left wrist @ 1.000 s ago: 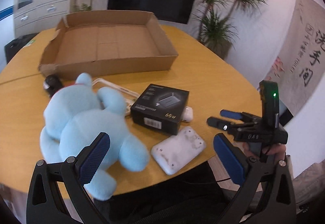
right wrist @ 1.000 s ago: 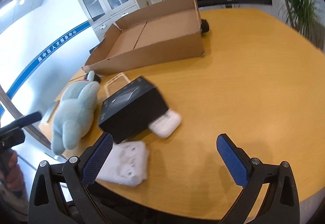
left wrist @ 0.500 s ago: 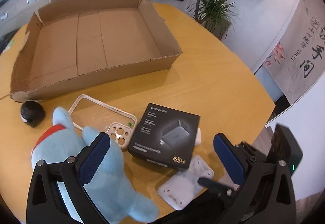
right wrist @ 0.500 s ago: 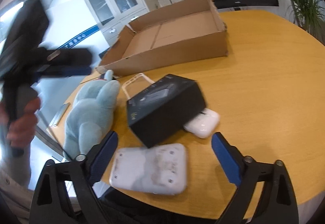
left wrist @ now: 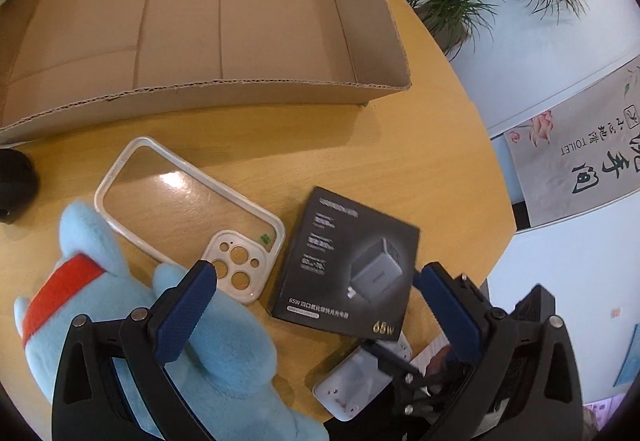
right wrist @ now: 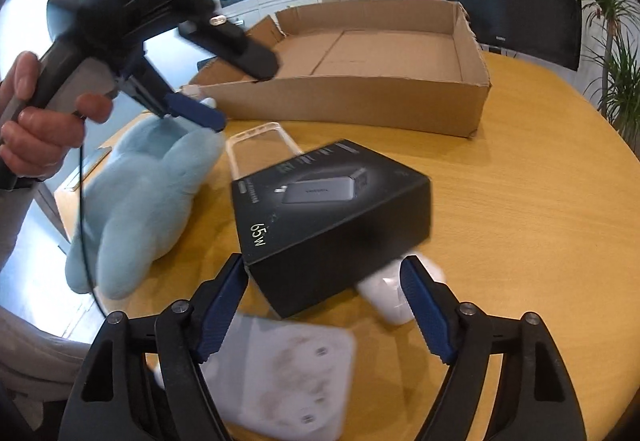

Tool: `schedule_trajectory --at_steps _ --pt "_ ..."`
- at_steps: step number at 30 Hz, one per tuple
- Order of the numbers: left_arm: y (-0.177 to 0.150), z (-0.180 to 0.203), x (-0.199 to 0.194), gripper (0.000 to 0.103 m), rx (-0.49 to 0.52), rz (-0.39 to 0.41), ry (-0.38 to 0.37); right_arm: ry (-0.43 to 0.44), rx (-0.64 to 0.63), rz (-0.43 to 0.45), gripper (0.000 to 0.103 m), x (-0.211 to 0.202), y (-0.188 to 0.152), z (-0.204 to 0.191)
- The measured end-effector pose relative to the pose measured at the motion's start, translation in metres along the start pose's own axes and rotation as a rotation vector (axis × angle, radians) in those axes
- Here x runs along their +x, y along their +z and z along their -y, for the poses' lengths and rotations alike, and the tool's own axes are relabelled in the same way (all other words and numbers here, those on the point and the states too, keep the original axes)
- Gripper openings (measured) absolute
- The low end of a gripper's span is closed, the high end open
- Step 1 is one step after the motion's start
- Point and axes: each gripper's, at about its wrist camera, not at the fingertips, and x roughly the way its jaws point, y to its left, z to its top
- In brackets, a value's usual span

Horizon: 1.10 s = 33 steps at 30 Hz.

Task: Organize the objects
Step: 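Move the right tool toward the black UGREEN charger box, then close the right tool fingers around the black charger box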

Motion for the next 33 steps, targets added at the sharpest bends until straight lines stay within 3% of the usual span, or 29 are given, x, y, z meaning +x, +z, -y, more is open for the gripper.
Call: schedule_trajectory --at_steps 10,19,21,26,33 --pt "0.005 -0.002 0.006 0.102 0.011 -0.036 -0.006 -0.026 -0.026 -0.049 0.078 0.021 0.034 0.039" --pt "0.022 0.009 0.001 0.102 0.034 -0.013 0.059 -0.130 -0.008 -0.097 0.078 0.038 0.057 0.065" --pt "0.022 0.010 0.001 0.102 0.034 -0.013 0.061 -0.075 0.025 -0.087 0.078 0.031 0.063 0.072" --pt "0.020 0.003 -0.003 0.102 -0.011 0.026 0.058 0.183 0.173 -0.070 0.078 0.025 0.080 0.093" --pt "0.013 0.012 -0.008 0.102 -0.035 0.046 0.038 0.262 0.272 -0.159 0.078 0.046 0.074 0.112"
